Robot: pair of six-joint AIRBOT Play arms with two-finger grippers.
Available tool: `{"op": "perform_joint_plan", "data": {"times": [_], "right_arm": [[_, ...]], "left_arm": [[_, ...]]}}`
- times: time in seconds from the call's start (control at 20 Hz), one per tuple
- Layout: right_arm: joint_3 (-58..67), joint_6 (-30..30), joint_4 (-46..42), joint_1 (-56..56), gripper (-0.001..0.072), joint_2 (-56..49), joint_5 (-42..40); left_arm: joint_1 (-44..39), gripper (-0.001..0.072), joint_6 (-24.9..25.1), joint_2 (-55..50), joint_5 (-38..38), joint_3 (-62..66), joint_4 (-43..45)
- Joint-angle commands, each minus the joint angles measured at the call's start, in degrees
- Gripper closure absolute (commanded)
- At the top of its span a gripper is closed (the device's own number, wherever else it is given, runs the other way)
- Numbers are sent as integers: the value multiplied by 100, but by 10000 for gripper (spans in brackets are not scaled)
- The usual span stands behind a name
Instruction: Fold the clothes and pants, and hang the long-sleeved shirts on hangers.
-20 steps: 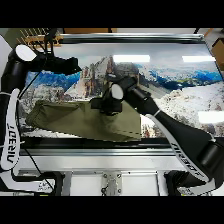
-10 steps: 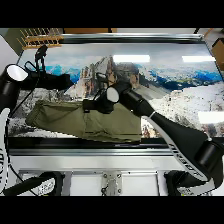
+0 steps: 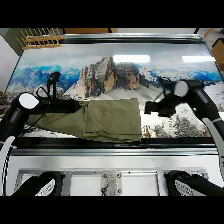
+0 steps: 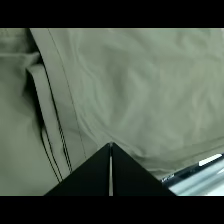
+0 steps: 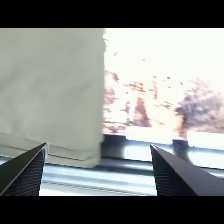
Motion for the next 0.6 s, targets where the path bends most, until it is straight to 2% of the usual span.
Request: {"op": "perform_joint_plan", "data": {"times": [0.0, 0.05, 0.15, 0.55], "right_arm": [[-1486, -1871, 1845, -1388, 13, 348, -754], [-1738, -2389, 2393, -1587, 13, 249, -946], [-2068, -3062, 3115, -1700, 13, -94, -1377], [-2149, -4380, 5348, -774, 14, -1714, -1799]], "left_arm": [[-232, 689, 7, 494, 118, -568, -13], [-295, 689, 9, 608, 155, -660, -13], [-415, 689, 9, 776, 153, -772, -11], [-640, 689, 7, 931, 341, -782, -15]]}}
